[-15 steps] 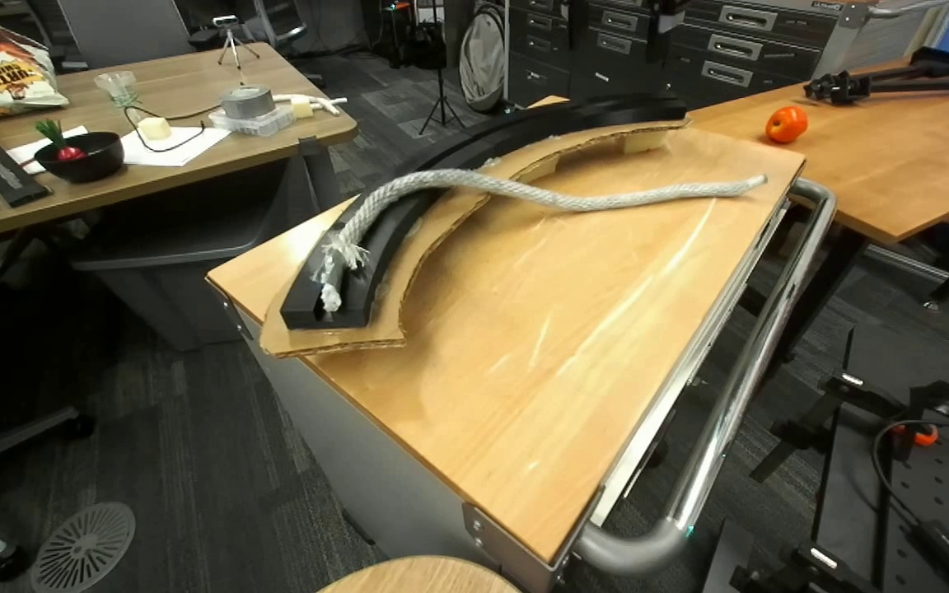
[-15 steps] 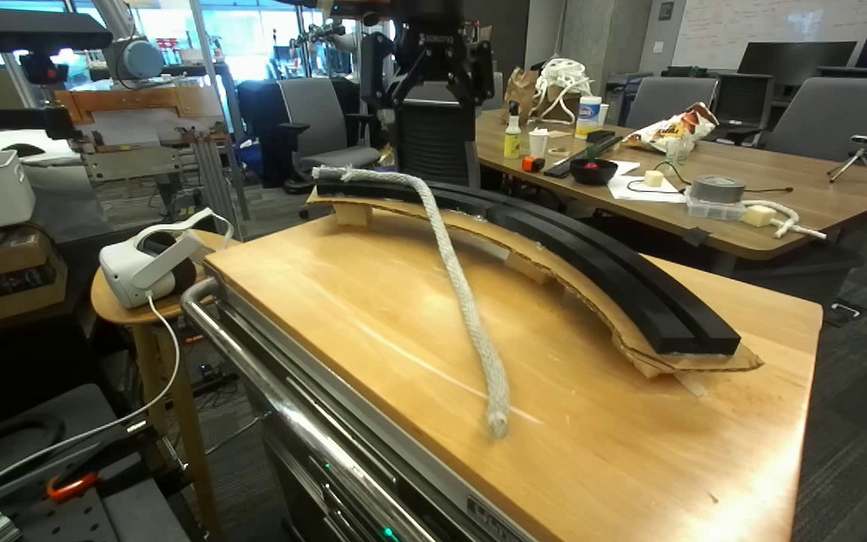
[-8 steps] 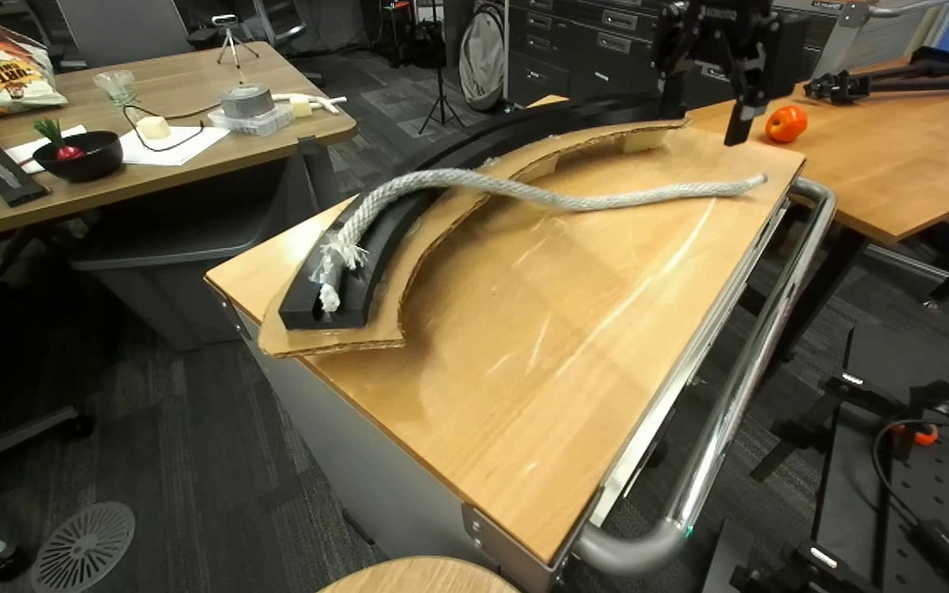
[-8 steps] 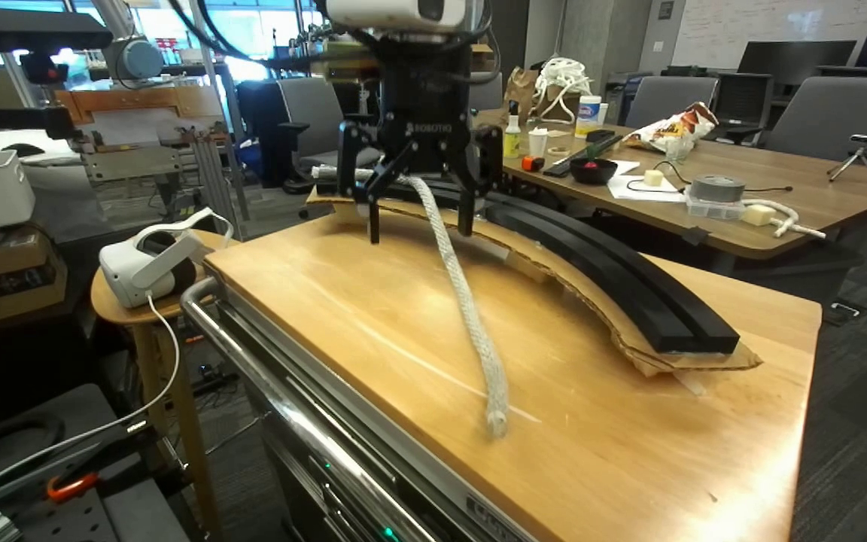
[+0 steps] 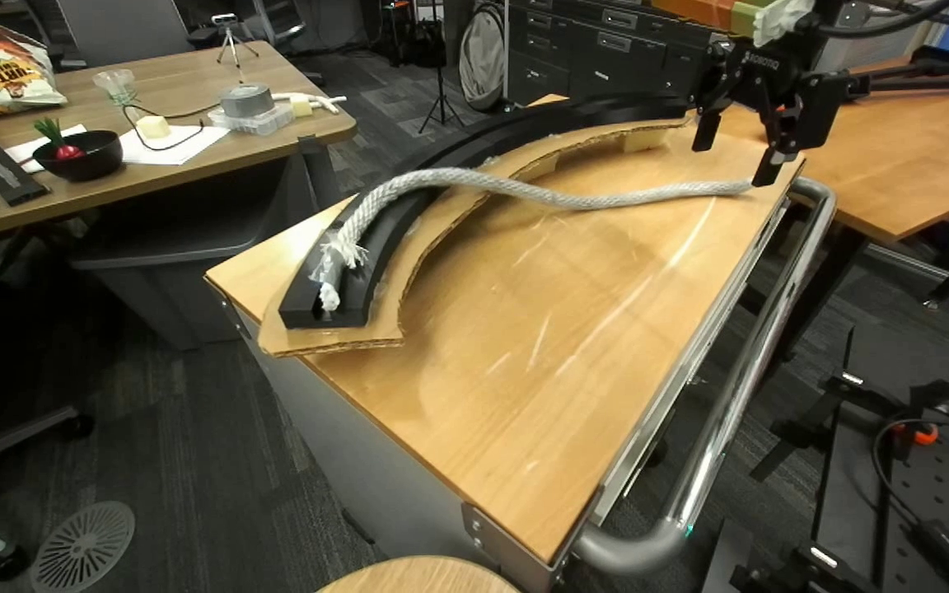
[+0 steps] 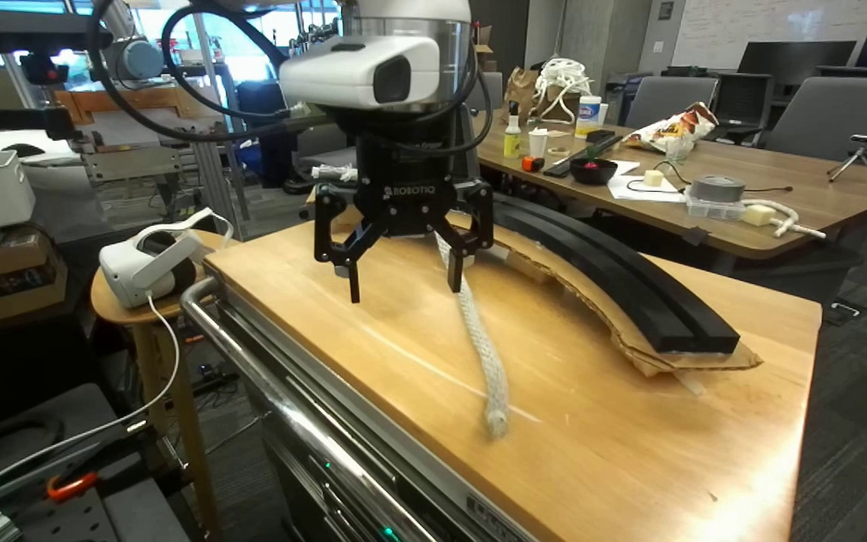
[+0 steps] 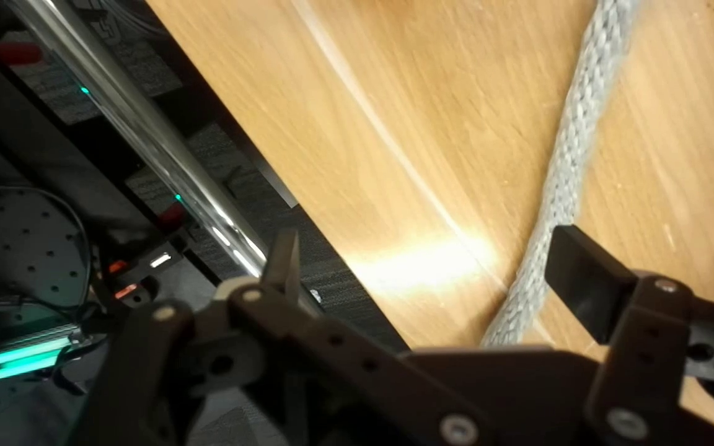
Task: Align the rope with the black object
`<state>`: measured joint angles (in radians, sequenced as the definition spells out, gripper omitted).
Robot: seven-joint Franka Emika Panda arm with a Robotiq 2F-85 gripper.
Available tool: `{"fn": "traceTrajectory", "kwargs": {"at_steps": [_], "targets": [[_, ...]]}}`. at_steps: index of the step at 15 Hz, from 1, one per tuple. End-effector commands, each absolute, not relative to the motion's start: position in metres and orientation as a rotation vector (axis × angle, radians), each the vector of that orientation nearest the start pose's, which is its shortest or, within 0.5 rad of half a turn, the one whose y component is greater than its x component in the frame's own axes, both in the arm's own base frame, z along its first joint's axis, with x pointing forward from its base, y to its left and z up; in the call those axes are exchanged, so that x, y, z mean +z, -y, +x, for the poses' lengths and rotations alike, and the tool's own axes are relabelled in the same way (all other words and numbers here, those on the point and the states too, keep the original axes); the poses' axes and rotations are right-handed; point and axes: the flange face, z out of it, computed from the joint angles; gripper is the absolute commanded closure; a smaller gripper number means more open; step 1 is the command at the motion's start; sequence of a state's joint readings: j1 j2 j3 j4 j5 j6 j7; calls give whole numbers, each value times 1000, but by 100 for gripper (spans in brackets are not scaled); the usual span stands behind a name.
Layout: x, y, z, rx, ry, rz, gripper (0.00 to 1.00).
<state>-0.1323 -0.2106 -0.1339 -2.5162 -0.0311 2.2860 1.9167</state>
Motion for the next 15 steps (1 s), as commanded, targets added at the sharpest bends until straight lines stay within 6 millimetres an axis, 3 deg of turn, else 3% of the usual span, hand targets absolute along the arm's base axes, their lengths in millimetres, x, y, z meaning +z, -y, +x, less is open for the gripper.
{"fn": "traceTrajectory", "kwargs": {"at_steps": [1, 6, 9, 15], "targets": [[354, 116, 425, 28, -2780, -1488, 0], [354, 116, 425, 28, -2780, -1488, 0], [350, 120, 437, 52, -2799, -1402, 0], [330, 159, 457, 58, -2832, -1126, 0]]}}
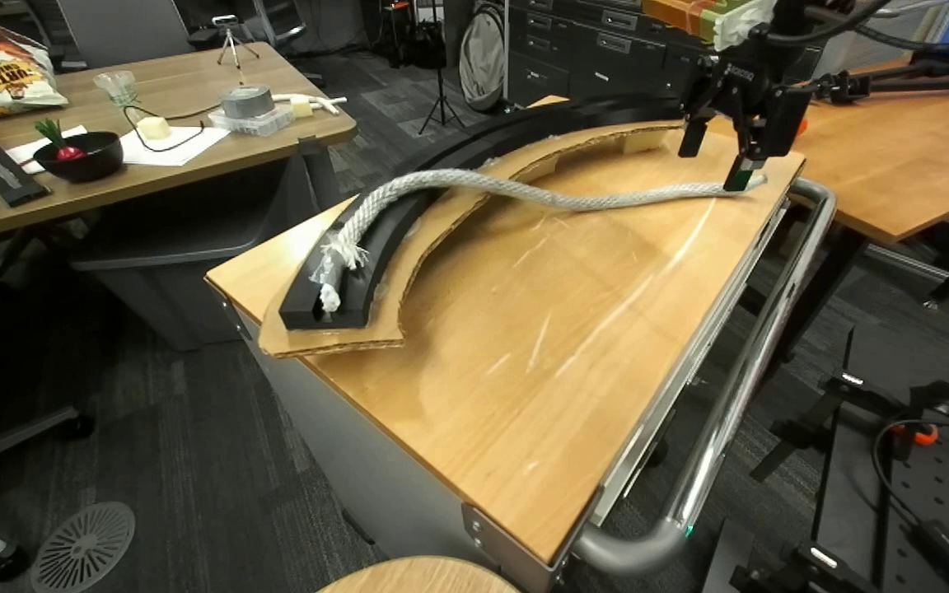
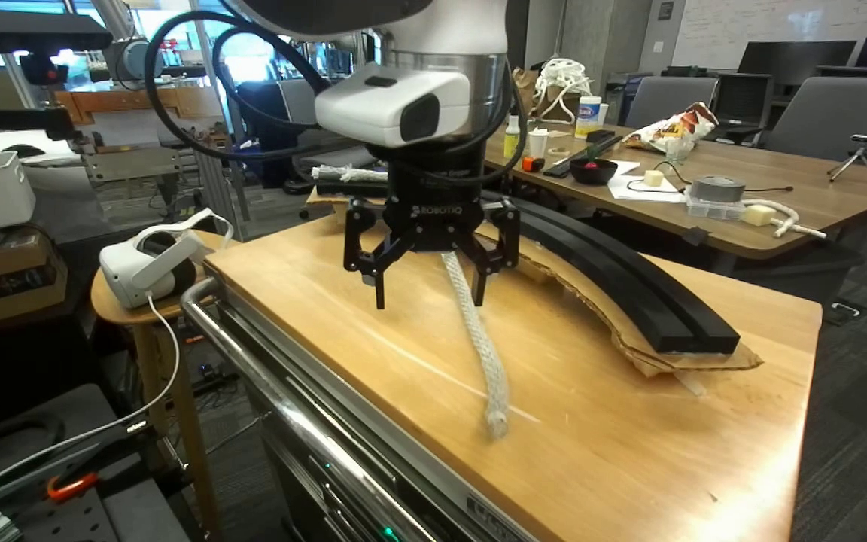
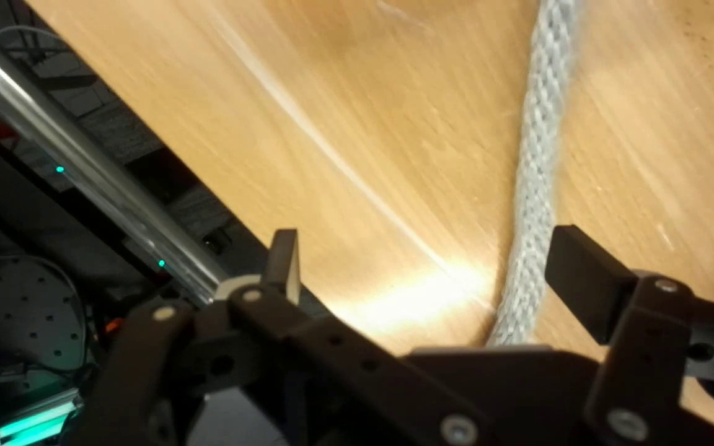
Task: Align the rope with the black object
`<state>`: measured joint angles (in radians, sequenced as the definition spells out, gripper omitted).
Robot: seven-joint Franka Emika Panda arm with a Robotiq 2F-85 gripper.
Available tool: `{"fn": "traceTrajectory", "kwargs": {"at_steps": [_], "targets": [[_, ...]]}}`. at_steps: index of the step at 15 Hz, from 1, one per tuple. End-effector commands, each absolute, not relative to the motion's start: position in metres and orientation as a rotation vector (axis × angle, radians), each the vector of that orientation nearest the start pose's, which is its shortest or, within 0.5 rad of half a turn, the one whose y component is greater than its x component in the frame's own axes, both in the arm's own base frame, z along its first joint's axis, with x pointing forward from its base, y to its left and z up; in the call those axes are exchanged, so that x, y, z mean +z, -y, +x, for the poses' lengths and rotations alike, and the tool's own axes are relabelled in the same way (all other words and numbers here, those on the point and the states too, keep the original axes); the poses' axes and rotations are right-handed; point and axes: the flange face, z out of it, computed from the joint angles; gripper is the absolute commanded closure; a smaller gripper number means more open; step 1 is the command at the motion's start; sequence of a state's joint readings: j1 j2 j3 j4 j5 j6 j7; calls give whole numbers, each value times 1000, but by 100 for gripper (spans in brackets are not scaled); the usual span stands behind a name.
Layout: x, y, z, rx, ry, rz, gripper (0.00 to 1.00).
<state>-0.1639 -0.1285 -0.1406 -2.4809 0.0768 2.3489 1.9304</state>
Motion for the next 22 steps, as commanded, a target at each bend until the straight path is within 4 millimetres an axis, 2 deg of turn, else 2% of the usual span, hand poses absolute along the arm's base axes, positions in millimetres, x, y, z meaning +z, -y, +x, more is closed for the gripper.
{"fn": "traceTrajectory", "kwargs": {"at_steps": [1, 5, 9, 10, 11, 20, 21, 22], "targets": [[325, 167, 461, 49, -2841, -1081, 0], [297, 193, 473, 24, -2906, -983, 0], [278, 205, 482, 39, -2949, -959, 0], [275, 207, 484, 42, -2954, -961, 8], [274, 208, 486, 51, -2954, -968, 28], [291, 216, 489, 173, -2952, -1044, 95], [293, 216, 488, 201, -2952, -1068, 100], [297, 214, 486, 230, -2945, -1096, 100]]}}
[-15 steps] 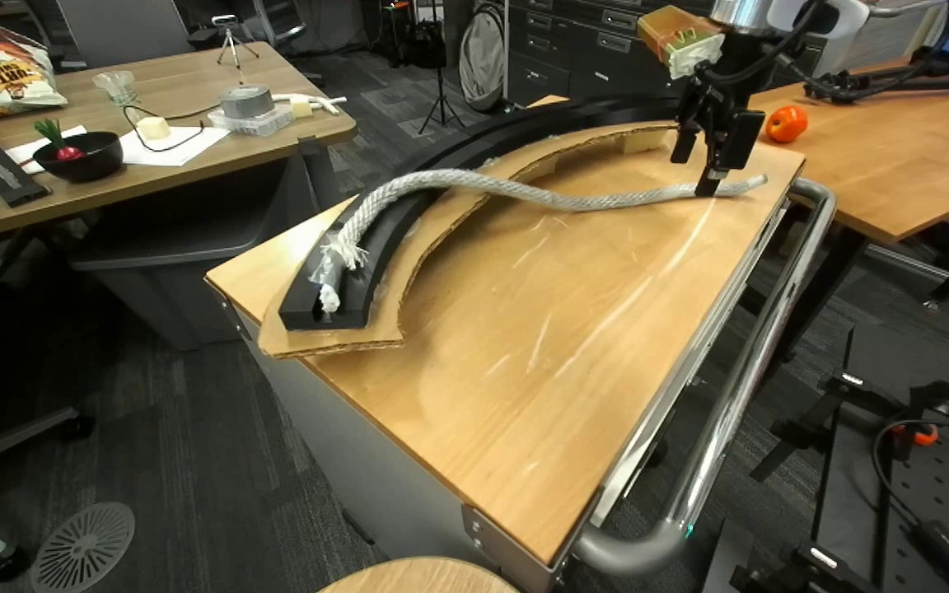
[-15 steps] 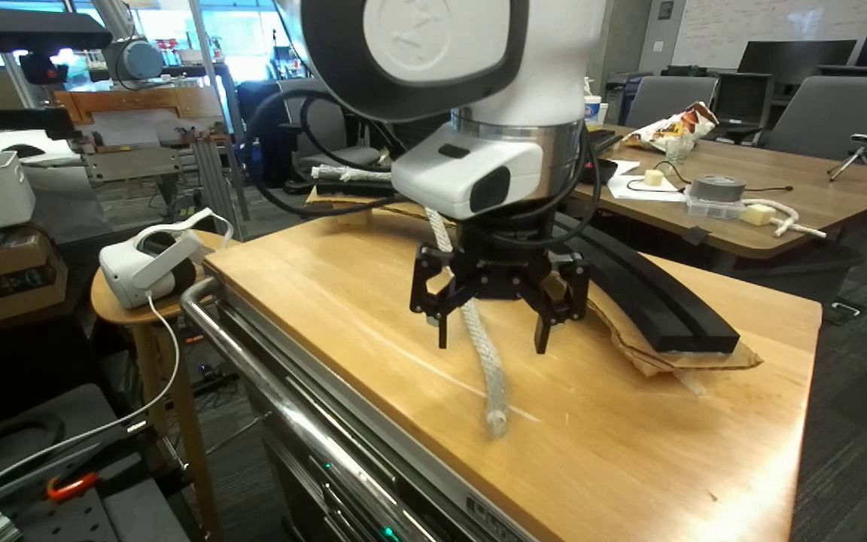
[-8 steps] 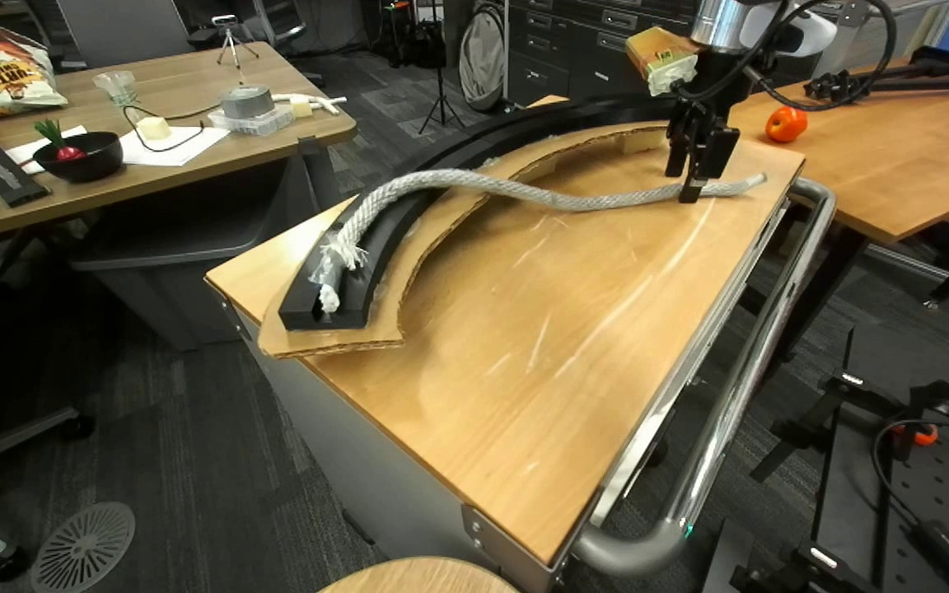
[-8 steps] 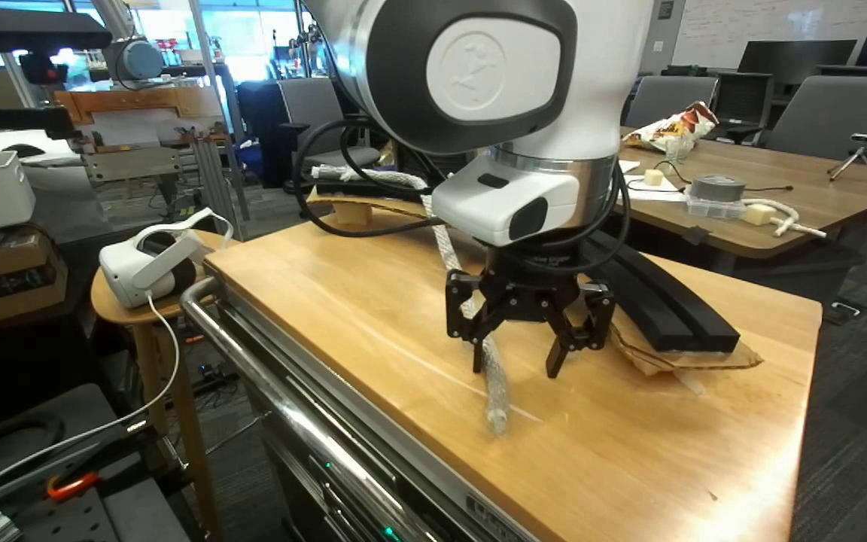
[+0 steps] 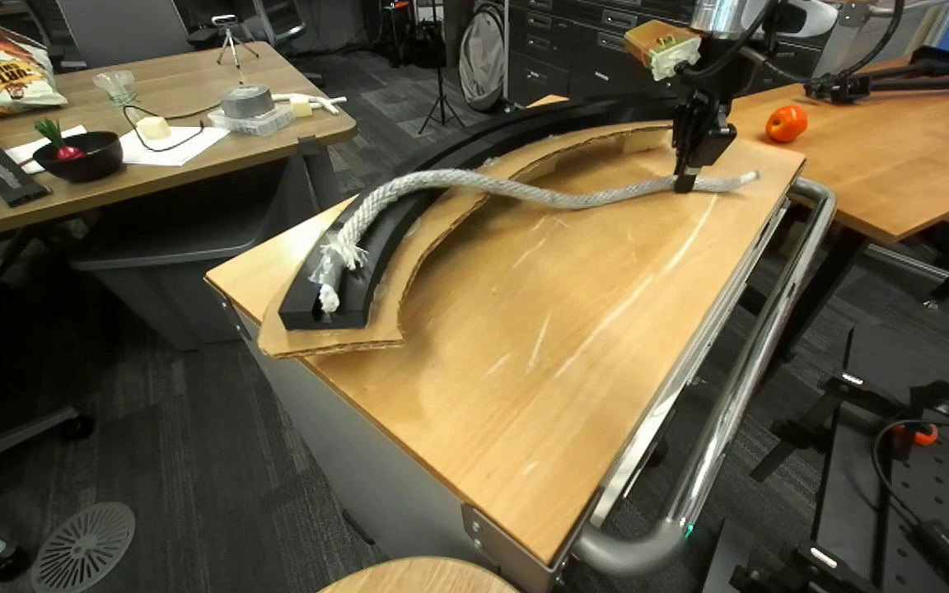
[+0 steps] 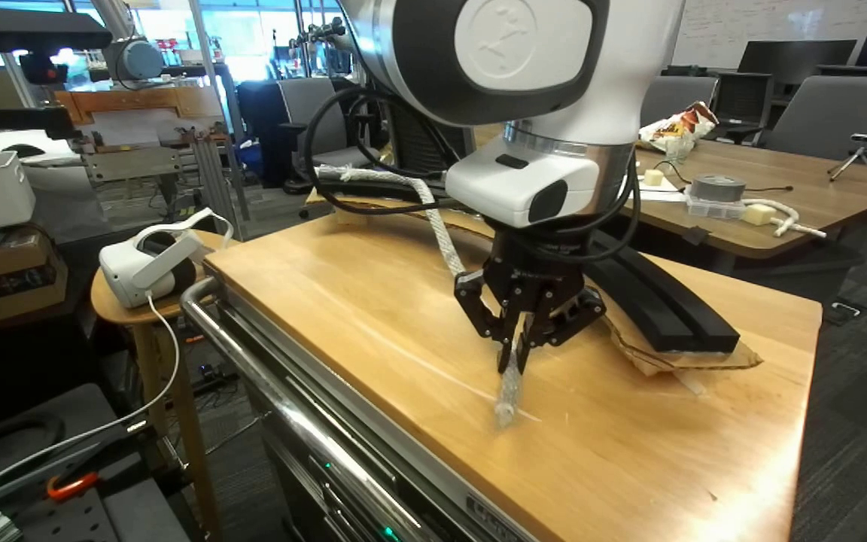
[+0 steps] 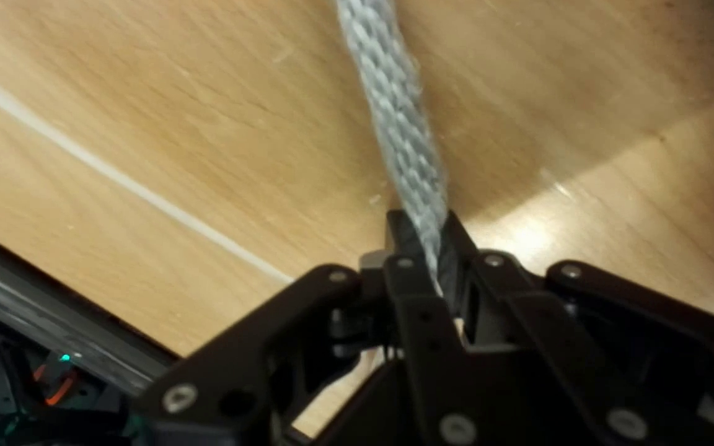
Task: Align the rope with the black object
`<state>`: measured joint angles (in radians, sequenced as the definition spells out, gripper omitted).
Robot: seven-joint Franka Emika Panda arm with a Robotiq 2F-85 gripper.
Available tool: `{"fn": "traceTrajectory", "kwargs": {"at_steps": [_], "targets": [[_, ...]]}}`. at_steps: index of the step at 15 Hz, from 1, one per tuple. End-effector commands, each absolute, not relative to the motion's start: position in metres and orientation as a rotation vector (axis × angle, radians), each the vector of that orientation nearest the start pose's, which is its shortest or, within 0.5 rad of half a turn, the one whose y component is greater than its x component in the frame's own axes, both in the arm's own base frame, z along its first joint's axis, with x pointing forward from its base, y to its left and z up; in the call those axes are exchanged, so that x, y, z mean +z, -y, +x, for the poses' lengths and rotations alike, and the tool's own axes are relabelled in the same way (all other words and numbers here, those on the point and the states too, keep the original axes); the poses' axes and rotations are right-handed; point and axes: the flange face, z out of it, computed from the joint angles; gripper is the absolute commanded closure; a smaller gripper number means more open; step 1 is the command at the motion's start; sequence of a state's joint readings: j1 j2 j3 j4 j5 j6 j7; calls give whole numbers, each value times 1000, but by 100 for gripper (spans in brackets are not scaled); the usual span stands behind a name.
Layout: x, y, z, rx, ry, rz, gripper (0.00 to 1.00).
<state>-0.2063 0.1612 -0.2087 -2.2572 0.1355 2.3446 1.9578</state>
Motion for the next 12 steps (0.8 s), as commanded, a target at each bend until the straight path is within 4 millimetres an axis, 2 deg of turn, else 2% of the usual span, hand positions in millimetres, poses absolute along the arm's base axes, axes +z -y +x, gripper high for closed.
{"fn": "traceTrajectory", "kwargs": {"at_steps": [1, 5, 8, 10, 12], "targets": [[302, 211, 484, 242, -2932, -1112, 100], [342, 199, 483, 97, -2830, -1147, 97], [383, 189, 490, -44, -2730, -1150, 97], [412, 184, 495, -102, -2652, -1089, 97], [429, 179, 504, -142, -2607, -1081, 97]]}}
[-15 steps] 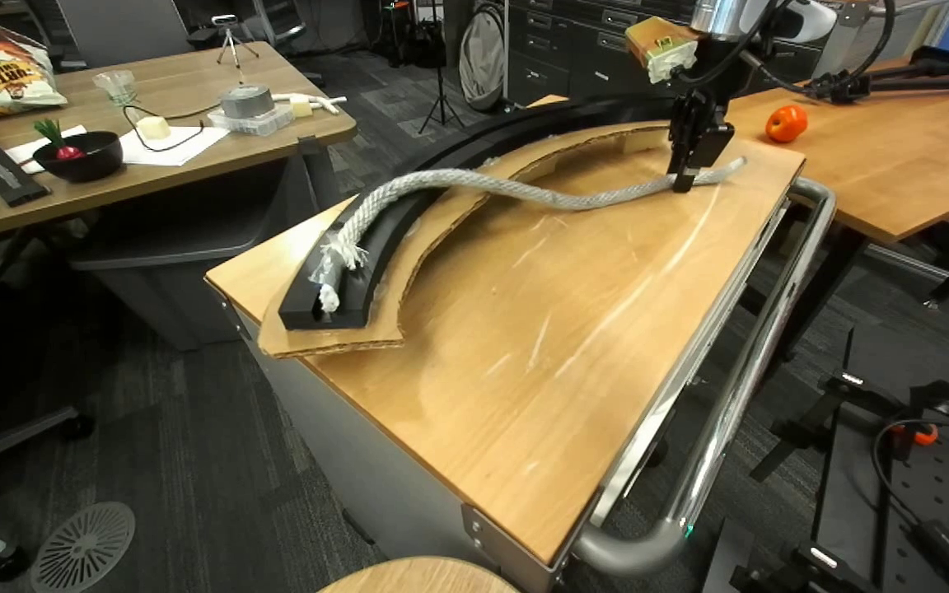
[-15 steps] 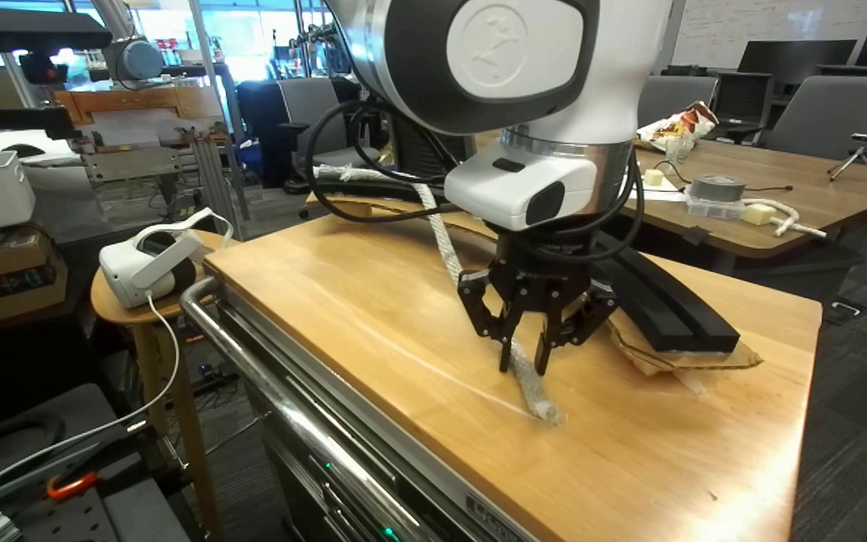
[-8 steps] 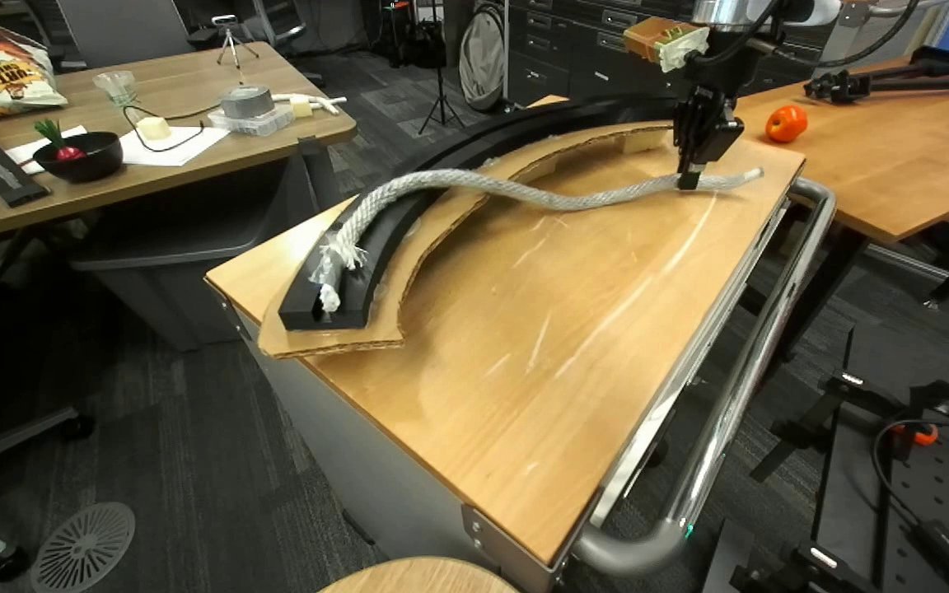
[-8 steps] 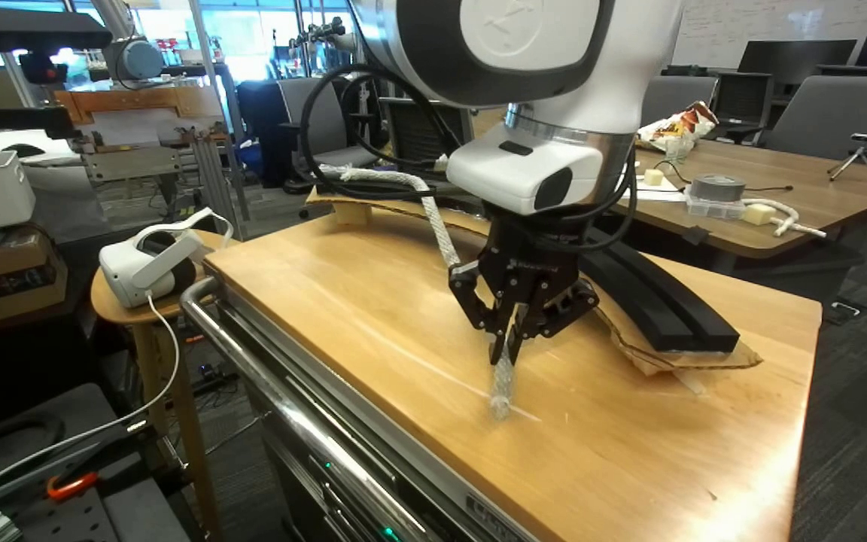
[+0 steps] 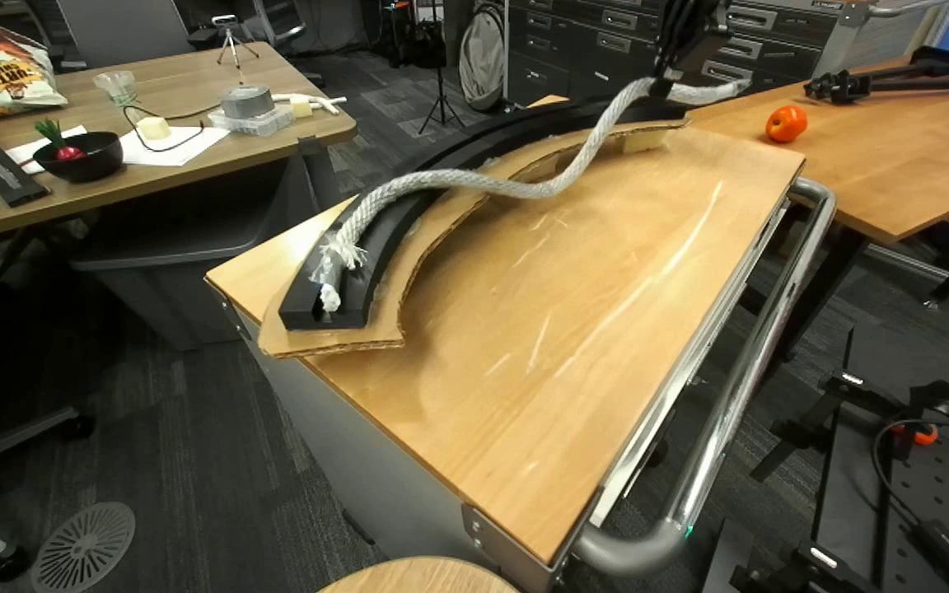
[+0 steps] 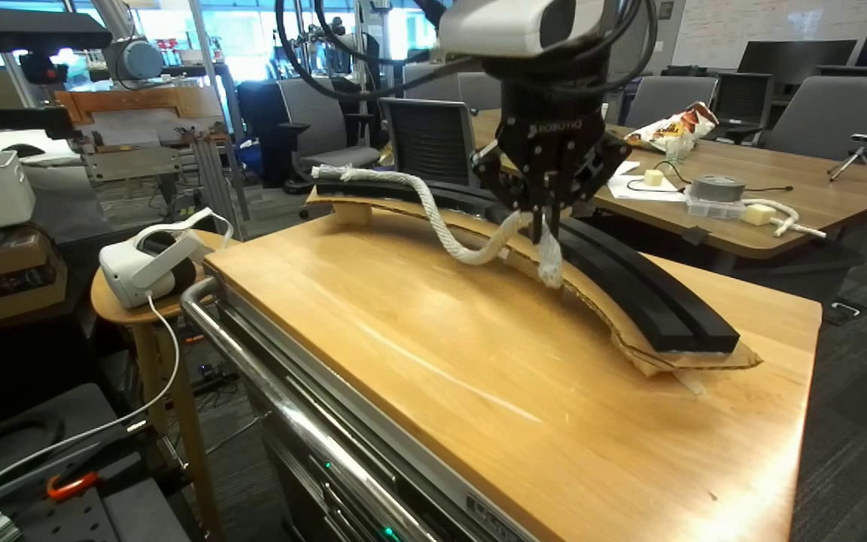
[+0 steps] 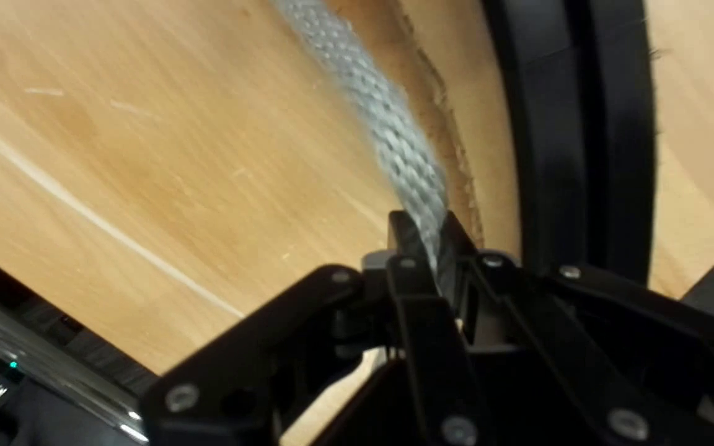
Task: Align the rope with the black object
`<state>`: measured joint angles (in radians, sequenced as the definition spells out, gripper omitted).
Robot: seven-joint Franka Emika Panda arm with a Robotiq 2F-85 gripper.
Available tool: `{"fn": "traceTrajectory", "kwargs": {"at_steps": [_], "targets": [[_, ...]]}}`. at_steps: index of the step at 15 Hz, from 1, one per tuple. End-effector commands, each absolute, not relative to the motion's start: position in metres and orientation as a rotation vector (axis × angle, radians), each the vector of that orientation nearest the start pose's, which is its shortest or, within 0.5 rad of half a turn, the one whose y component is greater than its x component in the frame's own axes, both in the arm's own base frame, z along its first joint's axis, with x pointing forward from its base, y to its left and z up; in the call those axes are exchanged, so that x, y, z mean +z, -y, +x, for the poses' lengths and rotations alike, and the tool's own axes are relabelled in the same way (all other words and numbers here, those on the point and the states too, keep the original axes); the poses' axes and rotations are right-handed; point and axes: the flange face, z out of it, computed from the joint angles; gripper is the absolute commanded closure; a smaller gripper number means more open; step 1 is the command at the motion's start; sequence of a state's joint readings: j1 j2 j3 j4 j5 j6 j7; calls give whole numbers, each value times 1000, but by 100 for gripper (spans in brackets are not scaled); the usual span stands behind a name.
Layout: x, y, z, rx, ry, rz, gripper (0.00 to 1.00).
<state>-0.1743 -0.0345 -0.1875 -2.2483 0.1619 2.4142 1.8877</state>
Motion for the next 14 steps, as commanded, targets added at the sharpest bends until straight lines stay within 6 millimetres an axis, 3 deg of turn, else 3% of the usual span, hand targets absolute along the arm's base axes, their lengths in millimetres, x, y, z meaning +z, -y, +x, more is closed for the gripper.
{"fn": "traceTrajectory", "kwargs": {"at_steps": [1, 5, 8, 14], "targets": [[433, 176, 510, -149, -2597, -1063, 97], [440, 163, 528, -143, -2548, -997, 97], [453, 155, 528, -145, -2495, -974, 97], [491, 164, 524, -389, -2336, -999, 97]]}}
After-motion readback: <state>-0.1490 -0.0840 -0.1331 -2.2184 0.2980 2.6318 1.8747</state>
